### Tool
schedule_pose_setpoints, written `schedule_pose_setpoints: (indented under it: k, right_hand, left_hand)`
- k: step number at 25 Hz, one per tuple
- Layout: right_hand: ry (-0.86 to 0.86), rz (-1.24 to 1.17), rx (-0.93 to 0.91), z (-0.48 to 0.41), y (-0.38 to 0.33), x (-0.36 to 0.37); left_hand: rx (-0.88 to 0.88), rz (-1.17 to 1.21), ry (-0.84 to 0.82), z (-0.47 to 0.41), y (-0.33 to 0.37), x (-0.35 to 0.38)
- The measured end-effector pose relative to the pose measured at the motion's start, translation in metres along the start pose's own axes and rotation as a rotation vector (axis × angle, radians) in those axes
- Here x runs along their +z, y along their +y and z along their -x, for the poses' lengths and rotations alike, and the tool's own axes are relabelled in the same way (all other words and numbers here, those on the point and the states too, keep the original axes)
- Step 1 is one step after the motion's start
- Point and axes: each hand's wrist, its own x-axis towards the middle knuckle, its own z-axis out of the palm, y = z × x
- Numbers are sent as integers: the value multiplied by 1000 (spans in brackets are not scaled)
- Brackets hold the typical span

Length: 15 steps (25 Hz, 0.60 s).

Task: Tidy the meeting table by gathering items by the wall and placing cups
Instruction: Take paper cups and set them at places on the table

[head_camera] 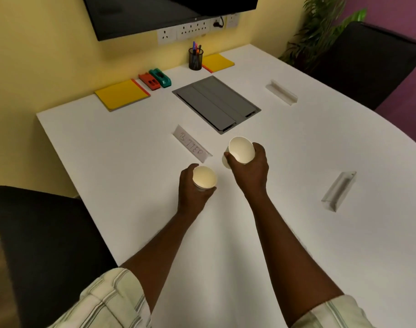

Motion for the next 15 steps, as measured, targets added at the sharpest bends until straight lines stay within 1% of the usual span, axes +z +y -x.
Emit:
schedule_pose_setpoints:
  k: [2,5,10,15]
  right_hand:
    - [-1,47,34,-20,17,21]
    - [-61,113,68,-38,45,51]
    - [-119,166,85,-52,90,98]
    - [-130,187,92,-63,120,124]
  left_hand:
    - [-9,18,55,-17,-9,-4]
    - [-33,36,135,-27,-22,-8]
    - [-39,9,125,-28,-49,-10]
    - [-93,33,81,-34,-66,-10]
